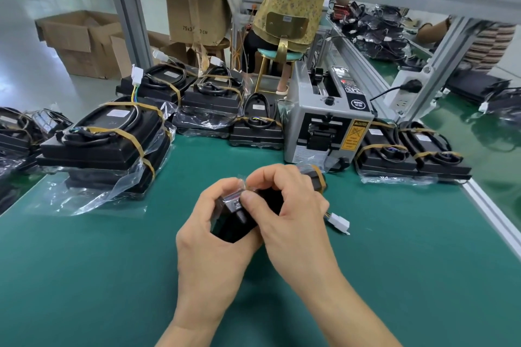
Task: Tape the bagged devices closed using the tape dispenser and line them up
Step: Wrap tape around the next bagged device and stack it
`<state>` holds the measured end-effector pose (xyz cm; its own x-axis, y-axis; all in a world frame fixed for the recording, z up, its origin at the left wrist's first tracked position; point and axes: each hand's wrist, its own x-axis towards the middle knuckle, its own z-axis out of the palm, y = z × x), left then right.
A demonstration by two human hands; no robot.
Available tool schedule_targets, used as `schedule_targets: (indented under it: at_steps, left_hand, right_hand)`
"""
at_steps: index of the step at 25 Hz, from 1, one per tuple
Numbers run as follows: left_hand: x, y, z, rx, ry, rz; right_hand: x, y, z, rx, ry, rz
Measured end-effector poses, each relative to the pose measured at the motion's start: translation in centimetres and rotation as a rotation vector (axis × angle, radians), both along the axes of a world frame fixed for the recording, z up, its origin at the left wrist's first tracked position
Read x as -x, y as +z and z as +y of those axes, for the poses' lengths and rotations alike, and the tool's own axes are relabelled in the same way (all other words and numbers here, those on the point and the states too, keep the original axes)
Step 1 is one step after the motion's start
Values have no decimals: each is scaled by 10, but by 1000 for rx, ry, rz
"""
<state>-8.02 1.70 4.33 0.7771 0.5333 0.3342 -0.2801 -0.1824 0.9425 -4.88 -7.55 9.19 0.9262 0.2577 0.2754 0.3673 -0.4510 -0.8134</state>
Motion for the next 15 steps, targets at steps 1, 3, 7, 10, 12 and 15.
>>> schedule_targets:
  at_steps: [1,3,7,10,12,15]
  left_hand:
    - [-1,1,1,-4,-1,-2]
    - [-2,1,4,-17,-5,-3]
    - [-2,-1,17,-45,-43,-10]
    - [-2,1,35,-88,-46,-2]
    - [-1,4,43,-141,-49,56]
    - [3,17,43,-380,17,102]
  right_hand:
    - [-2,0,0,-2,3,-10]
    - [-5,0,-1,-24,4,-40]
    - [-19,-3,-31,-121,-130,-98]
    - [-36,-8,-56,-33,-145,-41]
    - [-44,-14,-62,-2,-98,19]
    - [-50,-23,-61,-15,-49,53]
